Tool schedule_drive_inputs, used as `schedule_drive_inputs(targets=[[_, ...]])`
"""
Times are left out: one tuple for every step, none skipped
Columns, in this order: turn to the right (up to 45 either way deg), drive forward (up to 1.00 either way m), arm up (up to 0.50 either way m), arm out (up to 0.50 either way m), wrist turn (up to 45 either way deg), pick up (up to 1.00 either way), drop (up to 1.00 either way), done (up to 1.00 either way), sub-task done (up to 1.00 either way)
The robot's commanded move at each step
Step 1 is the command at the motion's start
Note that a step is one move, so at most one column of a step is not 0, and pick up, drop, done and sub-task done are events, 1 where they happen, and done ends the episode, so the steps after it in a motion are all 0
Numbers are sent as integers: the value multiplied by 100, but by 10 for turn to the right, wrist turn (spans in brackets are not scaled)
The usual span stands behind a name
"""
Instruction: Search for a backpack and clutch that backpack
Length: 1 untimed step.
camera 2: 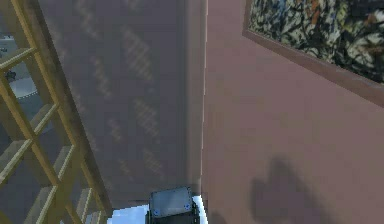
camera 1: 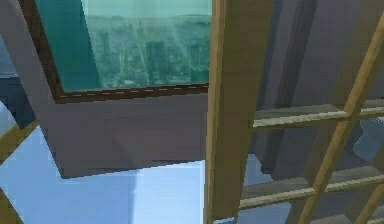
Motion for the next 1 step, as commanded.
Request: schedule_drive_inputs(targets=[[0,0,0,0,300,0,0,0,0]])
